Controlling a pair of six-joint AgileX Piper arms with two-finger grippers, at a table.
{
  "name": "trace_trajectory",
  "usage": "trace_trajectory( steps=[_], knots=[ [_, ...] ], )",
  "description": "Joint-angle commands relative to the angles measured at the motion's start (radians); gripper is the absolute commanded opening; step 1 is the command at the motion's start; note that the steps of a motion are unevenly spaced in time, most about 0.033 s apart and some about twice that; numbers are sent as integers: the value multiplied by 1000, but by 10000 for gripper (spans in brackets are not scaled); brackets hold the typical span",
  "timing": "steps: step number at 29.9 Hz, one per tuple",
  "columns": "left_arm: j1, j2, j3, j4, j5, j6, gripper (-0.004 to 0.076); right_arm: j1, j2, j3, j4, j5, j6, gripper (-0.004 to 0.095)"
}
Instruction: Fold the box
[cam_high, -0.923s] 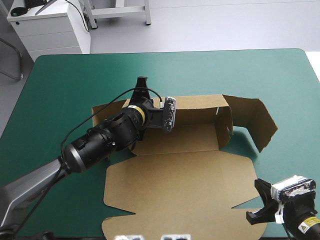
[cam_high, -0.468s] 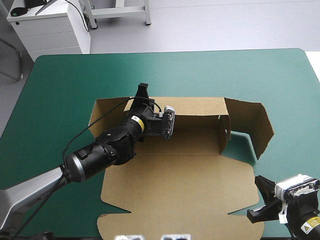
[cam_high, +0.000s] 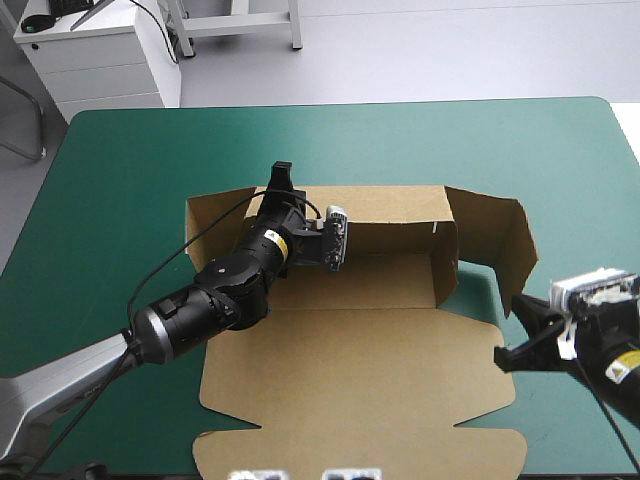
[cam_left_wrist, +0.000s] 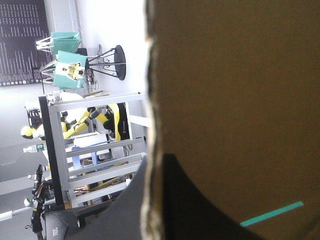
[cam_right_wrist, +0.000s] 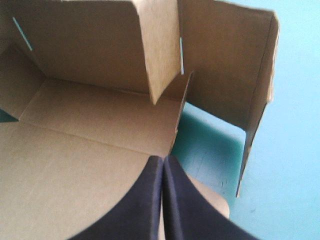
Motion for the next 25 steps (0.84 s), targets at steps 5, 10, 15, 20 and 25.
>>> trace_trajectory(
  steps=[5,10,15,20,25],
  knots=[
    [-3,-36,-10,83,-17,-26,-8,4,300,-338,13,13,15,-14],
    [-3,-36,11,86,-21,-28,-8,4,495,-520,-21,71,52,-13],
    [-3,-36,10,92,-37,-64,-8,4,663,-645,-85,106,110,-13],
    [-3,-36,10,92,-49,-72,-8,4,819,-737,-87,143,124,-13],
    [-2,-36,10,92,-45,-76,-8,4,928,-807,-118,145,176,-14]
  ],
)
